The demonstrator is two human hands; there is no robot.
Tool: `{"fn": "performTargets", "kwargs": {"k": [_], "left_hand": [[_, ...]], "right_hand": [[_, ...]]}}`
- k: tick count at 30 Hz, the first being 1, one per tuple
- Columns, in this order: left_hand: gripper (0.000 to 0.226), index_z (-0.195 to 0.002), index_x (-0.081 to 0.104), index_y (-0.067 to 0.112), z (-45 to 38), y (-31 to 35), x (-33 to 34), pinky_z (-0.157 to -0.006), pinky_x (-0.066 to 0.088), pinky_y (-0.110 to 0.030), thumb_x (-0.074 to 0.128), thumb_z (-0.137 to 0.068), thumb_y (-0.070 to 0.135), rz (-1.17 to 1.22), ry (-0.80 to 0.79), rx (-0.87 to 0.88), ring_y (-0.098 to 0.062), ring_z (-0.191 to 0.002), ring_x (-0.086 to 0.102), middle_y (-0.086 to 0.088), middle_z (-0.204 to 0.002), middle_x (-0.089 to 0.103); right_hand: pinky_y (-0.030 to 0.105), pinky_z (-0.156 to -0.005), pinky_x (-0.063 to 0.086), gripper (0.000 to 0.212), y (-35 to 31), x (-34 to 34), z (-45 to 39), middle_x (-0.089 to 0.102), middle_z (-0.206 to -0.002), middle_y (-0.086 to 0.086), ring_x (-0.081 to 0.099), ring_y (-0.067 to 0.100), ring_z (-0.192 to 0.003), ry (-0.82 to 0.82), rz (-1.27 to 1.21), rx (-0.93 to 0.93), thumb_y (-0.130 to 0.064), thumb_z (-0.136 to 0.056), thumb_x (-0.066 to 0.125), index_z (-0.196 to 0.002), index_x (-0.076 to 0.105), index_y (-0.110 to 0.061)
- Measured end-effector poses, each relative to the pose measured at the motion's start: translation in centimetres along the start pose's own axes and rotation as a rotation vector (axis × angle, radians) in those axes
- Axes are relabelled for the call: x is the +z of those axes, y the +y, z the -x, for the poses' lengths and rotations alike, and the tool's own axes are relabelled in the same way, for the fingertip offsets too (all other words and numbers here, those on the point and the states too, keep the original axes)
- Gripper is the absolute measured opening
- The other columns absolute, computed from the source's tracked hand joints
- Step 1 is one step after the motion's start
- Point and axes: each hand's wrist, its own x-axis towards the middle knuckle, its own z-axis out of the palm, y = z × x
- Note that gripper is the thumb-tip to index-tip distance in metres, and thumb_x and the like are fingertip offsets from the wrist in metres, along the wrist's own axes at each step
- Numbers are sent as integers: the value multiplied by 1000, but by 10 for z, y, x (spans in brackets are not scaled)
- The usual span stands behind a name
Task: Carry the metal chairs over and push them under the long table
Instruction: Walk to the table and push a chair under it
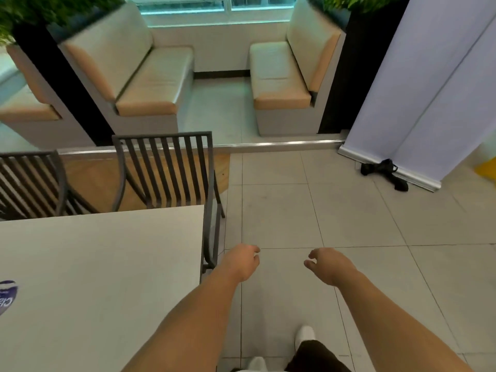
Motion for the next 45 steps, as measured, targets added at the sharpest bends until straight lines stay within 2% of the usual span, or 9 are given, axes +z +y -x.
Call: {"fn": "performTargets", "kwargs": {"k": [9, 14, 23, 26, 29, 31, 34, 39, 45], "left_hand": [[42, -149, 50, 26, -157, 41, -82, -94, 52, -36, 41, -108, 30, 40, 79, -116, -24, -115, 62, -7, -138, 62], [42, -149, 50, 23, -232, 70, -141, -98, 53, -39, 42, -108, 29, 113, 133, -197, -27, -117, 62, -10, -138, 61], [41, -147, 51, 24, -346, 58, -219, -89, 58, -42, 42, -107, 30, 188, 187, -323, -23, -95, 68, -9, -128, 67], [41, -147, 52, 25, -387, 39, -244, -89, 58, -41, 45, -107, 30, 216, 210, -343, -22, -98, 67, -7, -132, 65], [40, -144, 55, 23, -437, 9, -273, -81, 57, -35, 47, -106, 30, 230, 247, -367, -19, -93, 66, -6, -126, 67], [38, -142, 57, 22, -468, -13, -296, -84, 55, -33, 47, -106, 29, 264, 242, -380, -19, -98, 65, -5, -124, 68], [34, -135, 60, 18, -510, -49, -336, -92, 56, -42, 48, -105, 30, 303, 231, -405, -22, -104, 66, -5, -121, 69], [29, -126, 65, 15, -562, -110, -415, -84, 59, -41, 47, -104, 22, 323, 255, -429, -23, -97, 66, -8, -117, 69], [33, -135, 61, 18, -577, -175, -472, -84, 59, -37, 46, -107, 24, 444, 342, -544, -20, -97, 68, -5, -121, 68]], "right_hand": [[37, -98, 48, 48, 2, -124, -181, 60, -139, 4, 56, 26, -125, -8, 110, -173, -47, -103, 46, -141, 55, -20], [37, -98, 47, 48, -14, -204, -266, 59, -140, 5, 56, 26, -125, -32, 171, -288, -45, -104, 45, -144, 53, -18], [41, -103, 47, 49, -65, -305, -406, 58, -141, 8, 55, 29, -126, -31, 269, -400, -48, -104, 45, -143, 53, -18], [41, -104, 46, 49, -97, -327, -452, 58, -141, 8, 55, 29, -126, -35, 290, -432, -47, -104, 46, -143, 53, -17], [41, -103, 46, 49, -139, -351, -501, 57, -141, 9, 55, 30, -126, -32, 301, -468, -46, -104, 47, -144, 53, -18], [41, -102, 47, 50, -171, -368, -536, 57, -142, 8, 55, 30, -126, -30, 316, -490, -47, -103, 47, -144, 53, -19], [42, -103, 47, 51, -220, -398, -586, 56, -143, 6, 54, 29, -128, -32, 348, -504, -50, -102, 48, -144, 52, -21], [37, -104, 44, 49, -314, -451, -651, 60, -139, 4, 55, 26, -128, 22, 405, -608, -49, -102, 48, -143, 54, -22], [40, -105, 47, 49, -427, -474, -709, 61, -136, 3, 56, 26, -124, -23, 480, -735, -49, -101, 49, -142, 55, -22]]}}
